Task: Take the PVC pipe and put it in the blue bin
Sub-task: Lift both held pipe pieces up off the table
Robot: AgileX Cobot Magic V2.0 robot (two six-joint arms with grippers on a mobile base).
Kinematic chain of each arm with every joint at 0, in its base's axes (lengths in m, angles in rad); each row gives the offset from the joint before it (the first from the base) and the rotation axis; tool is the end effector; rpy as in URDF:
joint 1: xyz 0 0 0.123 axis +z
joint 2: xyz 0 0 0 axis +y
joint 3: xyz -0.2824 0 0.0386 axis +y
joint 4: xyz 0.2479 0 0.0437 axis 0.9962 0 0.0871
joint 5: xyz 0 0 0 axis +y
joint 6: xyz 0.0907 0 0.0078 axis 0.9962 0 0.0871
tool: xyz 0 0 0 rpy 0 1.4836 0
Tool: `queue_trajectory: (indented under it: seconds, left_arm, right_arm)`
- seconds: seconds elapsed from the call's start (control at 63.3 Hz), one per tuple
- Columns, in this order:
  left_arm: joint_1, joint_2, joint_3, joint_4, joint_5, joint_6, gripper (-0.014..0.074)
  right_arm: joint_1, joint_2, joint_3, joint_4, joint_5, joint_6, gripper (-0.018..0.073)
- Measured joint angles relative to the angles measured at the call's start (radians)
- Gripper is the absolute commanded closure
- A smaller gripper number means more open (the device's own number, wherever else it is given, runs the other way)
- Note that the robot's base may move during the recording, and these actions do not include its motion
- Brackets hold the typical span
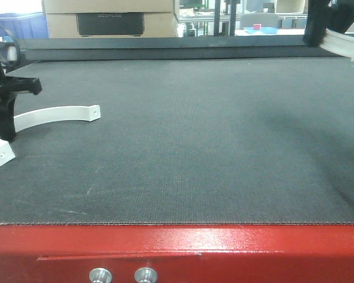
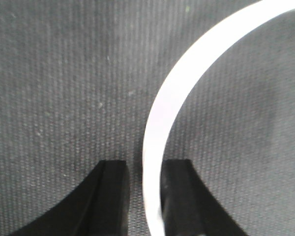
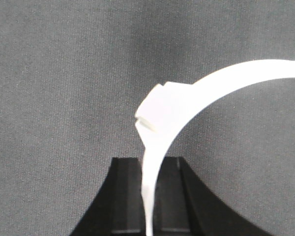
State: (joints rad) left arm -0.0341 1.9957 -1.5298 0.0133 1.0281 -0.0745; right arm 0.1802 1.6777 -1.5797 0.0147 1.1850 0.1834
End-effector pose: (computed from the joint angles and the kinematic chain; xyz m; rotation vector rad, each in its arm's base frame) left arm 0.4072 -0.0129 0.2022 -0.0513 2.9768 0.0045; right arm 0.3468 0.0644 0.3342 0.0085 2.7731 0.1151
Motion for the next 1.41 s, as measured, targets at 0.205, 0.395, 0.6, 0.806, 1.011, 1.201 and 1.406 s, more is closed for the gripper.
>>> queue_trajectory:
  seconds: [0.205, 0.395, 0.6, 0.806, 1.011, 1.201, 1.406]
  left_arm:
    - [0.000, 0.001, 0.000, 0.000, 0.000, 0.000, 0.0526]
    - [0.000, 0.001, -0.002, -0.002, 0.018, -0.005, 0.0707]
    - [0.000, -0.023, -0.002, -0.004, 0.059, -0.005, 0.0707]
    - [0.000, -0.206, -0.002, -0.029, 0.074, -0.005, 0.0707]
    - [-0.048, -0.442, 0.017, -0.055, 0.011, -0.005, 0.0707]
    - [-0.154, -0.671, 0.157, -0.066, -0.256, -0.005, 0.0707]
    - [-0.192, -0.866, 0.372, -0.075, -0.547, -0.005, 0.0707]
  right_arm:
    - [0.000, 0.000, 0.000, 0.000, 0.000, 0.000, 0.0728]
    - [0.000, 0.000, 0.000, 0.001, -0.001, 0.000, 0.0728]
    - [0.000, -0.023, 0.000, 0.001, -0.028, 0.000, 0.0728]
    - [0.000, -0.108, 0.000, 0.002, -0.056, 0.000, 0.0728]
    - [0.000, -0.215, 0.037, -0.029, -0.139, 0.000, 0.0728]
    - [0.000, -0.345, 0.197, -0.062, -0.350, 0.000, 0.0728]
    - [0.000, -0.513, 0.447, -0.068, -0.590, 0.000, 0.0728]
